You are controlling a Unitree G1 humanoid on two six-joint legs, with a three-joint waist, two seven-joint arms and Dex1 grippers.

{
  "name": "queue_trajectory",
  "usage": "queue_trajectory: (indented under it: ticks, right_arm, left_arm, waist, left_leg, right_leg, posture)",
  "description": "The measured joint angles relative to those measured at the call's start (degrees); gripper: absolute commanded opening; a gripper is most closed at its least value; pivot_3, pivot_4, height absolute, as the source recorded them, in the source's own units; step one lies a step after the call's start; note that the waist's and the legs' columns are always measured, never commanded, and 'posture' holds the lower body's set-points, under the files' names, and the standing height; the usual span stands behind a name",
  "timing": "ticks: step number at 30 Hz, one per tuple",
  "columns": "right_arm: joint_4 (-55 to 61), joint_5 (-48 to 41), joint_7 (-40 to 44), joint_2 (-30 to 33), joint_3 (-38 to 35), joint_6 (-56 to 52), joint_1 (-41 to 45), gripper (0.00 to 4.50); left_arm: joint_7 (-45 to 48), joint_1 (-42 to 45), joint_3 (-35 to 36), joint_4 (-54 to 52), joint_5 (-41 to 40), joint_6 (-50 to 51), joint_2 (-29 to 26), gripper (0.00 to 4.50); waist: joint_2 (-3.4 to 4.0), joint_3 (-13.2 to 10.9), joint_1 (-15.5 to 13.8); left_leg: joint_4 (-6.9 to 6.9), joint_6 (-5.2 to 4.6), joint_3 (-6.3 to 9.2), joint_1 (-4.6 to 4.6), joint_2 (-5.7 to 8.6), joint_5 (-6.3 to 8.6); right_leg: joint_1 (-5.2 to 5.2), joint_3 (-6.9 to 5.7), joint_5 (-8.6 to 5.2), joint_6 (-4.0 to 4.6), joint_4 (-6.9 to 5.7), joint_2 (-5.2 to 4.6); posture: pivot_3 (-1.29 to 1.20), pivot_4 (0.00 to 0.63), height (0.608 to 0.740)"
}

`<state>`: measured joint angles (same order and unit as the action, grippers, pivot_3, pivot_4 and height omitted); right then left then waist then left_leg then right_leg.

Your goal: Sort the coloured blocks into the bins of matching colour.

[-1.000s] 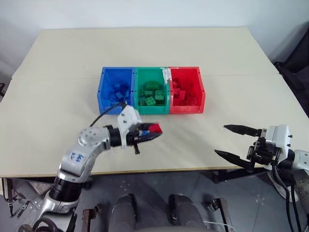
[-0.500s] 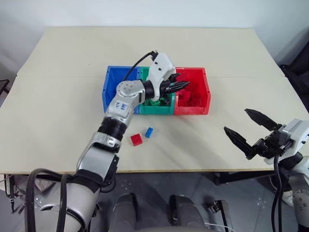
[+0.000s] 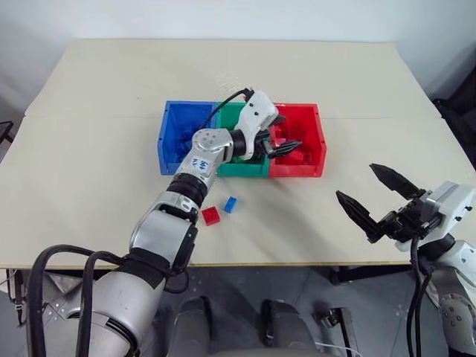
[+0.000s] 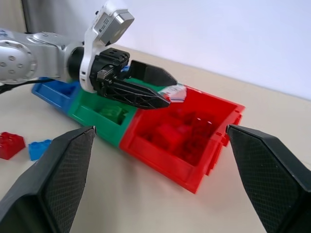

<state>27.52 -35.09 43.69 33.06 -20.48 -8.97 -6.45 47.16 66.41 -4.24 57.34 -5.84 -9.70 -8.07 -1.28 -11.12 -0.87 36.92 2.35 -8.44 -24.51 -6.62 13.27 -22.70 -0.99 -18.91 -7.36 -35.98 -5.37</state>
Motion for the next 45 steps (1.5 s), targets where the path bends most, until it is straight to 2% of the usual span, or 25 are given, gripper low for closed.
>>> queue_trajectory:
  ticks: [4, 10, 11, 14, 17, 22, 28, 33, 36, 37, 41, 45]
  right_arm:
    - [-4.26, 1.18, 5.53, 3.29, 1.23, 0.75, 1.67, 4.50]
    - [-11.81, 2.21, 14.92, 6.41, 4.24, 3.17, 6.12, 4.50]
    - [-13.07, 2.20, 16.85, 6.62, 5.13, 3.46, 7.89, 4.50]
    - [-16.10, 2.25, 20.82, 7.33, 6.51, 4.34, 10.33, 4.50]
    - [-19.12, 2.70, 24.93, 7.37, 8.50, 5.68, 12.45, 4.50]
    - [-22.36, 3.56, 29.61, 7.81, 11.28, 6.46, 14.69, 4.50]
    - [-25.67, 3.76, 32.98, 9.21, 11.38, 6.87, 16.72, 4.50]
    - [-26.27, 4.52, 33.41, 9.53, 11.09, 7.51, 16.42, 4.50]
    - [-25.47, 4.62, 32.86, 9.58, 10.62, 7.54, 14.96, 4.50]
    - [-25.07, 4.62, 32.44, 9.59, 10.28, 7.53, 13.85, 4.50]
    - [-23.52, 4.61, 30.98, 9.64, 8.69, 7.37, 10.78, 4.50]
    - [-21.31, 4.55, 29.58, 9.89, 8.52, 7.07, 9.45, 4.50]
  left_arm:
    - [5.07, -7.68, 1.17, -10.39, -1.36, 0.49, -6.09, 4.31]
    - [11.90, -25.18, 4.84, -33.45, -7.38, 6.07, -17.20, 4.31]
    - [13.22, -30.63, 6.50, -39.86, -9.47, 6.82, -20.17, 4.31]
    - [14.89, -42.31, 10.53, -48.61, -12.29, 9.26, -26.10, 4.41]
    - [14.29, -52.22, 15.59, -52.55, -14.15, 11.22, -29.34, 4.41]
    - [14.08, -61.44, 21.41, -54.74, -16.30, 12.26, -32.60, 4.41]
    - [14.59, -63.46, 22.97, -55.69, -17.40, 13.31, -33.98, 4.41]
    - [13.31, -62.23, 17.15, -63.97, -17.70, 21.13, -34.30, 4.41]
    - [4.37, -56.76, 12.63, -69.00, -16.35, 29.26, -30.11, 4.41]
    - [0.03, -54.73, 10.53, -72.05, -15.52, 34.78, -29.26, 4.41]
    - [-8.44, -50.20, 3.76, -80.93, -15.01, 50.01, -27.14, 4.41]
    - [-16.04, -45.87, -0.69, -83.94, -14.84, 63.79, -23.24, 4.41]
  waist:
    - [0.01, 0.00, -0.05]
    - [0.01, 0.00, -0.18]
    - [0.01, 0.01, -0.05]
    - [0.03, 0.02, 0.21]
    - [0.03, 0.02, 0.40]
    - [0.03, 0.02, 0.25]
    - [0.03, 0.02, 0.65]
    - [0.03, 0.03, 0.96]
    - [0.02, 0.03, 0.74]
    - [0.00, 0.04, 0.76]
    - [0.01, 0.05, 1.10]
    - [0.00, 0.04, 1.06]
  left_leg:
    - [0.01, 0.01, -0.03, 0.01, -0.04, -0.01]
    - [0.15, 0.00, -0.09, 0.05, -0.10, -0.01]
    - [0.13, -0.01, -0.13, 0.09, -0.12, 0.00]
    - [0.11, 0.00, -0.18, 0.21, -0.16, 0.03]
    - [0.12, -0.17, -0.17, 0.25, -0.18, 0.14]
    - [0.14, -0.32, -0.20, 0.32, -0.15, 0.30]
    - [0.11, -0.28, -0.21, 0.33, -0.17, 0.35]
    - [0.11, -0.24, -0.30, 0.33, -0.18, 0.39]
    - [0.19, -0.27, -0.26, 0.32, -0.16, 0.37]
    - [0.21, -0.27, -0.25, 0.32, -0.16, 0.37]
    - [0.18, -0.21, -0.29, 0.36, -0.16, 0.37]
    - [0.22, 0.01, -0.24, 0.39, -0.17, 0.23]
  right_leg:
    - [-0.01, -0.01, 0.00, 0.00, -0.05, 0.00]
    - [0.00, 0.00, 0.01, -0.01, -0.21, 0.01]
    - [0.01, 0.02, 0.01, -0.01, -0.20, -0.01]
    - [0.04, 0.01, 0.00, -0.01, -0.25, -0.01]
    - [0.06, -0.01, 0.00, 0.01, -0.29, -0.03]
    - [0.10, -0.01, 0.01, 0.09, -0.31, -0.11]
    - [0.09, -0.03, -0.02, 0.13, -0.31, -0.12]
    - [0.04, -0.02, -0.02, 0.13, -0.31, -0.11]
    - [0.09, 0.01, -0.01, 0.11, -0.34, -0.10]
    - [0.11, 0.02, -0.01, 0.11, -0.35, -0.09]
    - [0.08, 0.08, -0.01, 0.09, -0.38, -0.06]
    - [0.06, 0.10, -0.01, 0.09, -0.46, -0.02]
  posture:
    - [0.00, 0.150, 0.740]
    - [0.00, 0.150, 0.740]
    - [0.00, 0.150, 0.740]
    - [0.00, 0.150, 0.740]
    - [0.00, 0.150, 0.740]
    - [0.00, 0.150, 0.740]
    - [0.00, 0.150, 0.740]
    - [0.00, 0.150, 0.740]
    - [0.00, 0.150, 0.740]
    - [0.00, 0.150, 0.740]
    - [0.00, 0.150, 0.740]
    - [0.00, 0.150, 0.740]
